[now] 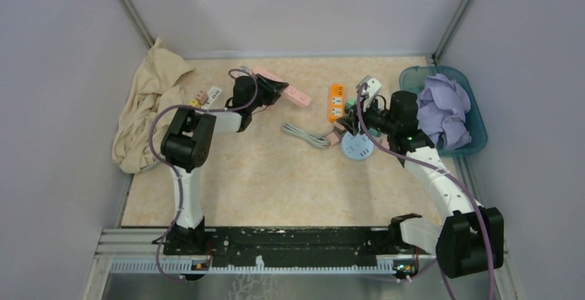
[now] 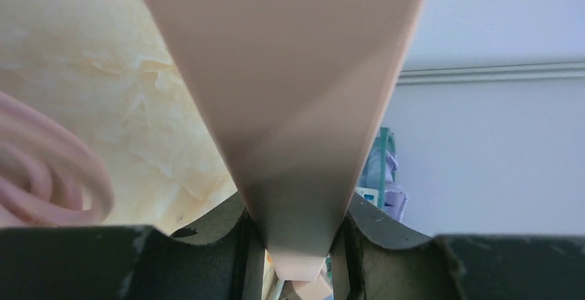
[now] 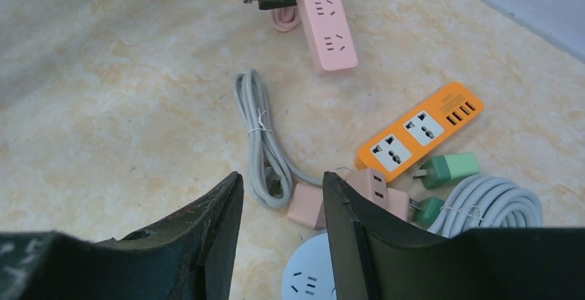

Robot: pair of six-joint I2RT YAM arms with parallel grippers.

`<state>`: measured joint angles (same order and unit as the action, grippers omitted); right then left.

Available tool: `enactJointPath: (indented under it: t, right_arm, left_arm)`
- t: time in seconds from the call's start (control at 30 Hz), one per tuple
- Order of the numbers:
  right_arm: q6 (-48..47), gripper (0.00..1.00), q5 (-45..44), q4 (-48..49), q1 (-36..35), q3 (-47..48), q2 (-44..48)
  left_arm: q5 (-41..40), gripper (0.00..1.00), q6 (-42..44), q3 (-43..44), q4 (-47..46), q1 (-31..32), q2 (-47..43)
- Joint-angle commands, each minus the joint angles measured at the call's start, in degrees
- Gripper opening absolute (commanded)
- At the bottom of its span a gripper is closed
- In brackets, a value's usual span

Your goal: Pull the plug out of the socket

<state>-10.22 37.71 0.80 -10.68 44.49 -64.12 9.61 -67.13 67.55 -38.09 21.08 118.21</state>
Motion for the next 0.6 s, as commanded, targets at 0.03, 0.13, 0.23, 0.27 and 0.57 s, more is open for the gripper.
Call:
enactJointPath:
  t: [0.03,0.13,0.23,0.27,0.57]
  right_arm:
    - [0.6,0.47,1.3,2.8,0.5,-0.3,1.9]
    - [0.5,0.47,1.4,2.8,0.5,-0.3,1.7]
    - [0.4,0.47,1.5,2.8,0.5,-0.3,1.7]
    - [0.3,0.47,1.5,2.7,0.5,-0.3,1.6]
    - [0.2,0.47,1.7,2.6,0.5,-0.3,1.6]
  left_arm:
    - [5.0,0.10,-12.1,6.5,-8.9,-0.2,7.5]
    - [6.6,0.22,-12.6,8.7,-7.5,0.1,10.1]
    - [7.5,0.31,-10.4,9.8,-5.9,0.5,10.7]
    - [7.7,0.34,-9.6,9.8,-5.1,0.6,10.6]
    - [9.0,0.61,-2.1,8.9,4.5,0.6,8.1]
